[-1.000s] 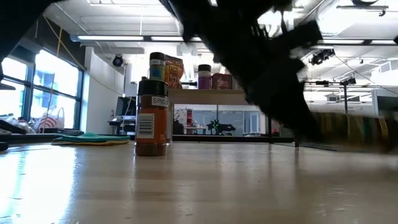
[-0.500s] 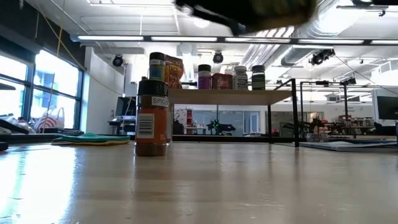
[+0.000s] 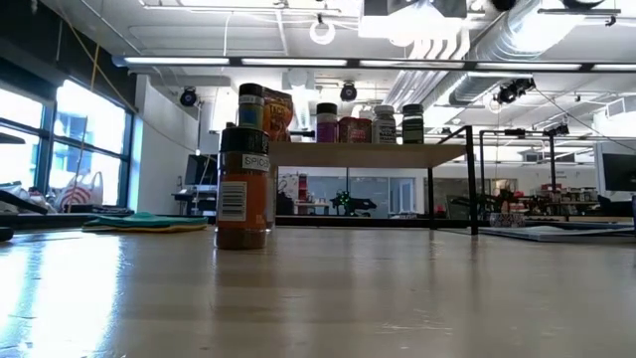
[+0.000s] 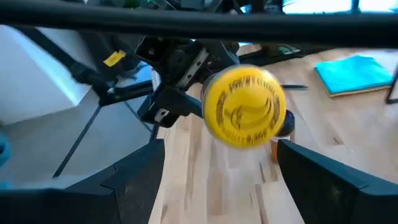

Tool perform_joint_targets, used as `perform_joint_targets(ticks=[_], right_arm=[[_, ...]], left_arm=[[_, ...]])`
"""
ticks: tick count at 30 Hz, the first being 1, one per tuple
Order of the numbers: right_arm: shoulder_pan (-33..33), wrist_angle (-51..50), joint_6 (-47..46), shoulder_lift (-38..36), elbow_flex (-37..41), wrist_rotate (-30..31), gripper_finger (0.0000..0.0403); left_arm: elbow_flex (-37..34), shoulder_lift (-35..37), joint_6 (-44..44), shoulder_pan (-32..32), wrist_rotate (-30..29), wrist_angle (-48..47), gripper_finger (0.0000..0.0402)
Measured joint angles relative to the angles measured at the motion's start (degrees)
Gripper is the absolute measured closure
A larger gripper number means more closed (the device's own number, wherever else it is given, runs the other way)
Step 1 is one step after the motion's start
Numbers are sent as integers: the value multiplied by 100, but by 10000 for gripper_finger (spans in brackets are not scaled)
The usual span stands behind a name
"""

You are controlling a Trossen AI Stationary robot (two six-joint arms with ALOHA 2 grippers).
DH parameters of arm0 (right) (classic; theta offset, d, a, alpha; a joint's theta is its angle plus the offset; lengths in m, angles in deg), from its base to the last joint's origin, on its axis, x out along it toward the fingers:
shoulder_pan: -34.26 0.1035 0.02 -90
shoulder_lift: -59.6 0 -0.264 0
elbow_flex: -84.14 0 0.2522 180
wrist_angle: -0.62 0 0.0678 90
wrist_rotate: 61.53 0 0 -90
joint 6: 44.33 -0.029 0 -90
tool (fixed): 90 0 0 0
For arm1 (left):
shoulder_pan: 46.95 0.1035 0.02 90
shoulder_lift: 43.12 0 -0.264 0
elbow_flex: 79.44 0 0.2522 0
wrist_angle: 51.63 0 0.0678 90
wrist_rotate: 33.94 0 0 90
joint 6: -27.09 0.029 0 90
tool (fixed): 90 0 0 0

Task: Shelf spices
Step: Put the yellow seasoning bottle on the shelf

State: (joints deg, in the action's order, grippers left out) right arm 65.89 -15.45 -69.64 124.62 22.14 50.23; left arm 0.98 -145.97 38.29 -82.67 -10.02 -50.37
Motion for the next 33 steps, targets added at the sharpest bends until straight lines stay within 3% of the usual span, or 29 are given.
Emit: perform_joint_targets(ticks=[4,19,24,27,33], right_arm=[[-551,-47,317,78,-240,-956,98],[-1333,-186,624,605,-464,-1683,98],[-1405,-58,736,618,-464,-2197,100],[-1403,4,739,637,-464,-2330,117],[-1405,24,765,669,-464,-2347,192]], left_arm=[[2,-4,0,-10,-47,-13,177],[11,-7,-161,14,45,24,174],[8,-7,-212,11,50,11,174],[8,-7,-203,4,102,33,173],[2,-7,-210,6,165,70,173]])
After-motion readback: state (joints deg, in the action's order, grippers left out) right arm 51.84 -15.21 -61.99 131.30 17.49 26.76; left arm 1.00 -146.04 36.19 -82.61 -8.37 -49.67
